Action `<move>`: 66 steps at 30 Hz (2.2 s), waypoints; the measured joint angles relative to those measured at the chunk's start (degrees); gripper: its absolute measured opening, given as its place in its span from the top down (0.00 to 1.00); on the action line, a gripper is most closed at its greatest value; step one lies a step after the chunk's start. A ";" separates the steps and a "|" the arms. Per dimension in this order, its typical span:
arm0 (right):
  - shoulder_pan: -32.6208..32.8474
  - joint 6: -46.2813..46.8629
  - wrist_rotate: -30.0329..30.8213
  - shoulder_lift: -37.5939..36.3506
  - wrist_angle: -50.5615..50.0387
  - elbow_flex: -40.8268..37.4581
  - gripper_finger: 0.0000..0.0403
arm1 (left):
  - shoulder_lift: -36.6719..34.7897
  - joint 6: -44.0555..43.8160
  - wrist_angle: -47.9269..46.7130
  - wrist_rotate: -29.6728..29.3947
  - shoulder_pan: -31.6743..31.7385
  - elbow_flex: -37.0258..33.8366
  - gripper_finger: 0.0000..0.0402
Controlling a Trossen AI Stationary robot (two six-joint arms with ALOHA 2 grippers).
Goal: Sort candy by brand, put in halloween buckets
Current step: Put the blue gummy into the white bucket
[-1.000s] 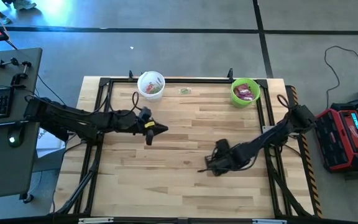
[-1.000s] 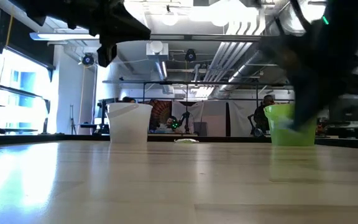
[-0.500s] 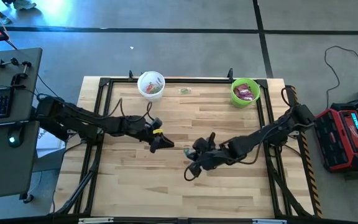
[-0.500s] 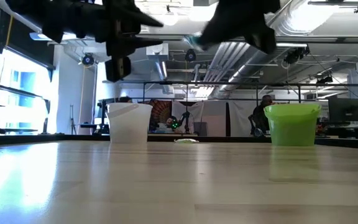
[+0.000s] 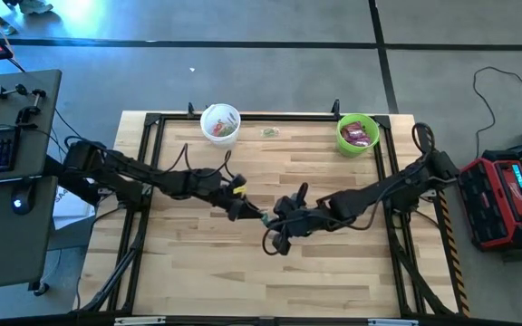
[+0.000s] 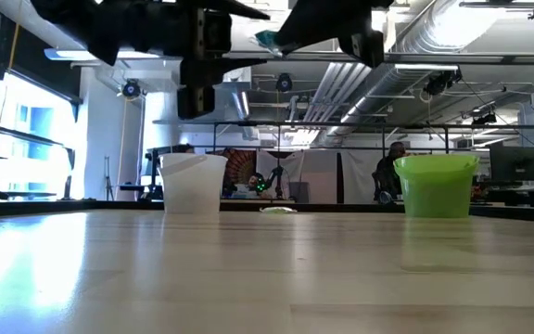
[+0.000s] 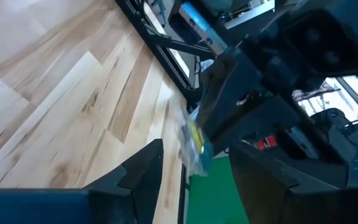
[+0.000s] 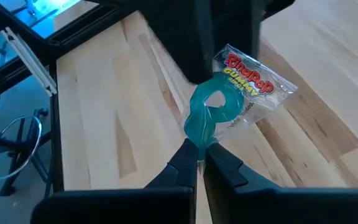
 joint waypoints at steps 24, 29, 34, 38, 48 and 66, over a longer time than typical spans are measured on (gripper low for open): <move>0.15 -0.87 0.43 0.02 3.22 0.02 0.97 | 0.44 4.69 1.04 3.80 1.23 1.11 0.99; 0.15 0.93 1.39 0.02 2.34 0.02 0.85 | -0.08 6.64 0.97 4.04 2.73 1.08 1.00; 0.02 3.60 1.63 0.04 0.52 0.02 0.68 | -2.13 9.33 0.30 4.04 6.14 1.08 1.00; 0.02 4.50 2.40 0.04 0.22 0.02 0.60 | -4.53 12.23 -2.08 3.87 9.75 1.08 1.00; 0.02 7.45 4.41 0.04 -1.34 0.02 0.59 | -16.53 21.05 -23.72 -3.30 26.64 1.08 1.00; -1.88 7.06 6.71 0.04 -1.44 0.02 0.58 | -11.12 43.21 -49.12 -7.98 53.26 12.71 1.00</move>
